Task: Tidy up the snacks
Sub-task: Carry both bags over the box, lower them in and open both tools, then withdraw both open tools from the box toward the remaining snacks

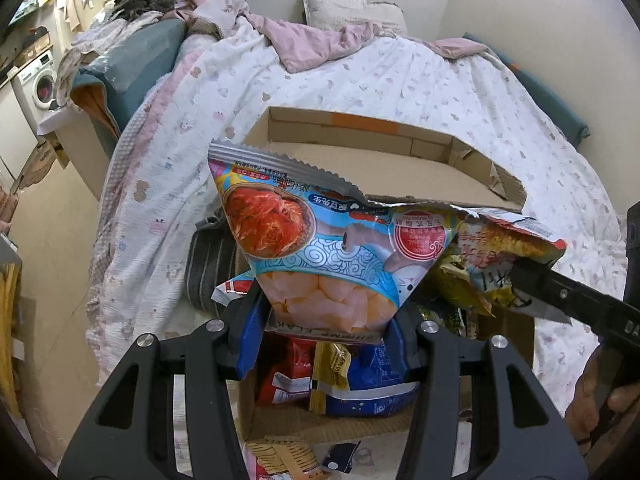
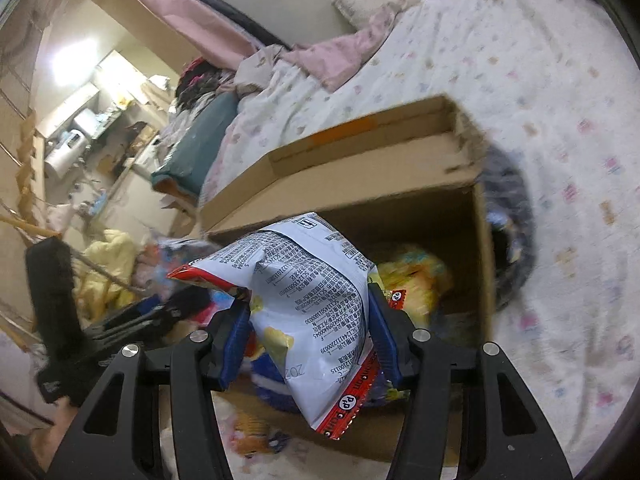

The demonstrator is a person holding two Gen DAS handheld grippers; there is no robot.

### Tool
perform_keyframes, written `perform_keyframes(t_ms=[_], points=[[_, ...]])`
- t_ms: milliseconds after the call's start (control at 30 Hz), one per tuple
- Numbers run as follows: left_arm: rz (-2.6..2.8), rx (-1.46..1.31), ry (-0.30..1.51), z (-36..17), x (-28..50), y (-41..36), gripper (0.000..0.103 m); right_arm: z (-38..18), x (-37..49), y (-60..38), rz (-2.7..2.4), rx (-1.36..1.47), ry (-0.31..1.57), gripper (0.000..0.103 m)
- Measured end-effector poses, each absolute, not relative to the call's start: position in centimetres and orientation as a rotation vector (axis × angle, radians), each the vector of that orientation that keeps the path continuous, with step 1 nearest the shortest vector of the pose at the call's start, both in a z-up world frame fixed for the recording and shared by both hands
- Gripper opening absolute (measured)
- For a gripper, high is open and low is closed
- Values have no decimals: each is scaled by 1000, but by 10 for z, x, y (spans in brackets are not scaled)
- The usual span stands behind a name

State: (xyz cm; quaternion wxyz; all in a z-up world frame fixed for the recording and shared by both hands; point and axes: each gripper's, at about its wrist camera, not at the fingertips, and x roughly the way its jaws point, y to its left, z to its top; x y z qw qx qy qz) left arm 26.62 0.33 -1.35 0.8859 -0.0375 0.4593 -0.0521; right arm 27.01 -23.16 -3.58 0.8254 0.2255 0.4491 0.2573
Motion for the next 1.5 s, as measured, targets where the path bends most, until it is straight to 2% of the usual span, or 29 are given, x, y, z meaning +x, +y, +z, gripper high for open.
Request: perform_keyframes(t_ms=[300, 700, 800, 867, 900, 933, 1000, 1100, 1500], points=[[-144, -19, 970, -20, 265, -11, 48, -80, 285, -215, 453, 419, 1115, 57], [-152, -52, 1004, -27, 265, -9, 48, -76, 283, -232, 483, 536, 1096, 60], [-161, -62, 999, -26, 265, -8, 48, -75, 283, -237, 498, 586, 1091, 62], [-170, -74, 1003, -25, 265, -7, 49, -72, 283, -239, 520, 616, 1084, 67], [-175, -79, 1005, -25, 265, -6, 51, -70, 283, -240, 526, 625, 1074, 79], [-183, -86, 1008, -24, 264, -6, 62, -67, 282, -241, 530, 630, 1058, 90], [-213, -108, 987, -20, 262, -6, 78, -57, 279, -244, 521, 627, 1004, 96], [-199, -80, 944, -12, 257, -10, 89, -51, 278, -242, 527, 608, 991, 96], [-174, -86, 958, -15, 260, -6, 90, -53, 281, -240, 513, 597, 1007, 96]])
